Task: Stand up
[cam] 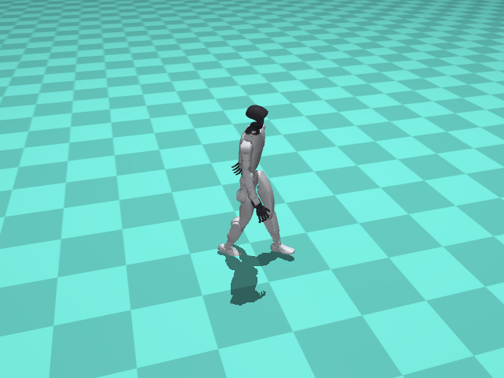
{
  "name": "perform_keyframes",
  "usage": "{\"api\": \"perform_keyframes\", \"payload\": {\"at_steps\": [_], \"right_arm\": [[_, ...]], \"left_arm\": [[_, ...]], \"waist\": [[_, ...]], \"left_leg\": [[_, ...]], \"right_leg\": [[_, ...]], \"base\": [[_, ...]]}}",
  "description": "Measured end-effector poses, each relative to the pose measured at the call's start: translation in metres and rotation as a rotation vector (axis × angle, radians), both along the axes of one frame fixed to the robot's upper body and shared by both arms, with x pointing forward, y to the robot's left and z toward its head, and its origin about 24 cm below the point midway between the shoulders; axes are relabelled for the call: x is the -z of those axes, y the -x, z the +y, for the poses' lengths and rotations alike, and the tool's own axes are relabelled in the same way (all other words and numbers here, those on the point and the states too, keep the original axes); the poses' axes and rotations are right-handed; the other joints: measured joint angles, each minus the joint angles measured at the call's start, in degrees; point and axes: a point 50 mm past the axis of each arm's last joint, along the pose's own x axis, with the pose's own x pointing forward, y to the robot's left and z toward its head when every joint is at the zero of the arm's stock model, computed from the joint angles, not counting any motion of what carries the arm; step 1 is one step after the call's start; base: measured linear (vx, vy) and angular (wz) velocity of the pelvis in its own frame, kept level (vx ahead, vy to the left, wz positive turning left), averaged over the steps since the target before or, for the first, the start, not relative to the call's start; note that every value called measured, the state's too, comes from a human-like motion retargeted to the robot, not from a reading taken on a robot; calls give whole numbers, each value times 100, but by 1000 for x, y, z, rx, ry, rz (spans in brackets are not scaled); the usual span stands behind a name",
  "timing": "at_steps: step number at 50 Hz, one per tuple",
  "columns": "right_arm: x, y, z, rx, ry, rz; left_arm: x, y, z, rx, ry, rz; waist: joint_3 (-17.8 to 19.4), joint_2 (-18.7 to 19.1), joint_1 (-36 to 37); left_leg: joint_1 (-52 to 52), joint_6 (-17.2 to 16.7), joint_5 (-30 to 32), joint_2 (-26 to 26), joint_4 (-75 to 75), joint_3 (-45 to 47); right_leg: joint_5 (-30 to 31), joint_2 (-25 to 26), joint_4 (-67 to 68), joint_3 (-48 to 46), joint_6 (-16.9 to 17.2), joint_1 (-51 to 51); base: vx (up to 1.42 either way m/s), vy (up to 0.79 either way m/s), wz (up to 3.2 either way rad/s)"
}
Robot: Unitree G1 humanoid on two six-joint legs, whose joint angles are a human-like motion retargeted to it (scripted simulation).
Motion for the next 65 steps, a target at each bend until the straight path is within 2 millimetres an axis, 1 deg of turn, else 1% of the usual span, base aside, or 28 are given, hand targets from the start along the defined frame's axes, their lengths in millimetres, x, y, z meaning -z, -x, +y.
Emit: {"api": "perform_keyframes", "payload": {"at_steps": [2, 3, 5, 7, 8, 9, 10, 12, 15, 18, 21, 23, 24, 28, 31, 32, 34, 37, 40, 43, 46, 48, 50, 52, 55, 58, 62, 65], "right_arm": [[6, 10, 4, 1, -11, 28], [9, 17, 5, 7, -15, 52], [16, 35, 5, 29, -13, 117], [22, 54, 0, 56, 4, 195], [24, 63, -4, 66, 15, 234], [25, 72, -6, 72, 25, 266], [26, 79, -9, 75, 36, 294], [29, 103, -17, 100, 71, 362], [29, 132, -27, 165, 100, 422], [29, 156, -32, 242, 92, 469], [29, 174, -33, 309, 72, 501], [29, 183, -32, 347, 61, 514], [29, 186, -31, 361, 55, 520], [31, 196, -26, 399, 31, 542], [30, 205, -24, 412, 27, 576], [30, 206, -24, 413, 27, 585], [30, 206, -25, 413, 30, 595], [30, 186, -30, 394, 30, 558], [30, 161, -29, 359, 28, 492], [30, 135, -27, 303, 25, 426], [28, 109, -25, 250, 28, 350], [25, 90, -22, 214, 26, 293], [24, 75, -16, 182, 15, 243], [21, 64, -14, 161, 11, 203], [18, 53, -13, 148, 12, 163], [19, 54, -11, 152, 8, 172], [25, 68, -7, 150, 5, 246], [30, 85, -4, 138, 13, 330]], "left_arm": [[-1, 5, -1, -18, 2, 30], [-2, 4, -1, -20, 4, 42], [0, -5, 2, -16, 11, 47], [3, -25, 5, 12, 21, 7], [5, -38, 7, 32, 26, -26], [7, -51, 9, 53, 29, -60], [8, -64, 11, 75, 29, -95], [11, -107, 12, 166, 25, -214], [8, -168, 9, 301, 24, -405], [-4, -226, 3, 414, 24, -613], [-21, -276, -6, 503, 25, -797], [-32, -299, -14, 548, 30, -890], [-36, -307, -16, 565, 30, -923], [-47, -327, -27, 613, 44, -1013], [-39, -315, -33, 630, 76, -980], [-35, -307, -34, 632, 87, -955], [-22, -285, -35, 631, 108, -879], [-6, -247, -29, 608, 104, -724], [6, -204, -13, 577, 100, -509], [12, -152, 0, 518, 107, -278], [12, -106, 5, 438, 105, -135], [11, -74, 7, 364, 104, -69], [7, -48, 9, 295, 93, -20], [5, -29, 6, 238, 88, 12], [2, -13, 3, 169, 85, 42], [1, -7, 1, 126, 85, 51], [3, -13, 0, 112, 80, 29], [6, -29, 0, 119, 74, -22]], "waist": [[-81, -58, 212], [-151, -57, 234], [-237, -79, 187], [-193, 90, 250], [-216, 207, 217], [-245, 301, 202], [-277, 384, 194], [-316, 470, 220], [-322, 597, 103], [-337, 555, -87], [-302, 411, -308], [-249, 231, -399], [-203, 178, -431], [-109, 245, -430], [-250, 234, -603], [-310, 190, -637], [-407, 69, -662], [-327, 18, -669], [-349, -250, -726], [-272, -427, -736], [-146, -472, -550], [-83, -441, -344], [-73, -346, -134], [-59, -240, -43], [-2, -15, 32], [18, 26, 92], [-27, -100, 202], [-132, -86, 315]], "left_leg": [[-33, -18, 166, 58, 382, 127], [1, -25, 287, 33, 426, -214], [61, -281, 48, 67, 810, -169], [290, -595, -224, 383, 1083, -213], [432, -655, -377, 562, 1151, -55], [554, -670, -525, 653, 1183, 26], [666, -662, -671, 700, 1197, 70], [980, -780, -835, 824, 1136, 60], [1364, -879, -902, 901, 1032, -21], [1770, -950, -996, 838, 876, -33], [2211, -1001, -1087, 650, 774, -45], [2520, -1028, -1155, 399, 750, -179], [2688, -1092, -1213, 368, 774, -274], [3251, -1630, -1407, 626, 1076, -607], [3380, -1923, -952, 401, 1432, -901], [3406, -2033, -665, 277, 1557, -965], [3437, -2152, 304, -159, 1825, -935], [2934, -2205, 1727, -528, 3188, 264], [2030, -2205, 2226, -148, 4763, 1590], [1622, -2205, 1604, -286, 5090, 1288], [1315, -2205, 1172, -523, 4798, 942], [1066, -2205, 787, -624, 4292, 543], [766, -2163, 498, -417, 3718, 176], [650, -1688, 493, -303, 2830, 72], [573, -961, 538, -91, 1455, -66], [463, -174, 397, -41, 347, 219], [459, 264, 49, 92, 107, 1030], [569, 202, 144, 309, 403, 1267]], "right_leg": [[662, 188, 353, 227, 84, 90], [1211, 344, 553, 274, 204, 91], [2448, 552, 1181, 74, 601, -60], [2795, 846, 2282, -147, 825, -477], [2693, 923, 2779, -401, 922, -738], [2370, 962, 3199, -578, 825, -993], [1935, 981, 3581, -717, 631, -1246], [1186, 774, 4302, -977, 103, -1951], [683, 739, 4369, -894, 255, -2713], [359, 270, 3481, -829, 489, -3128], [276, -356, 2030, -687, 920, -3290], [254, -809, 888, -473, 1351, -3268], [279, -898, 380, -406, 1433, -3237], [210, -666, -849, -340, 1444, -3219], [558, -1110, -728, -1114, 1444, -3014], [635, -1187, -667, -1115, 1431, -2971], [587, -1311, -375, -375, 1336, -2942], [288, -1767, 32, -262, 1378, -2840], [132, -2218, -65, -745, 1353, -2511], [45, -2089, -235, -860, 1173, -2077], [-76, -1862, -336, -775, 1026, -1727], [-159, -1572, -413, -679, 852, -1497], [-201, -1137, -521, -624, 596, -1329], [-308, -908, -534, -618, 458, -1158], [-501, -514, -499, -612, 221, -877], [-704, -338, -438, -617, 49, -582], [-861, -284, -219, -465, -112, -362], [-632, 7, 78, -341, -209, -256]], "base": [[87, 23, -112], [88, 26, -56], [94, 31, -18], [82, 23, -21], [89, 27, -2], [90, 30, 4], [74, 25, -10], [72, 25, 3], [77, 27, 47], [61, 18, 68], [78, 16, 81], [68, 6, 58], [83, -10, 48], [85, -19, 36], [86, 14, 81], [84, 12, 68], [98, 28, 36], [71, 54, 31], [63, 3, 49], [56, -33, -6], [73, -16, -69], [43, -18, -102], [58, -22, -92], [55, 4, -43], [56, 14, -20], [48, 9, -14], [54, 14, -29], [61, 20, -52]]}}
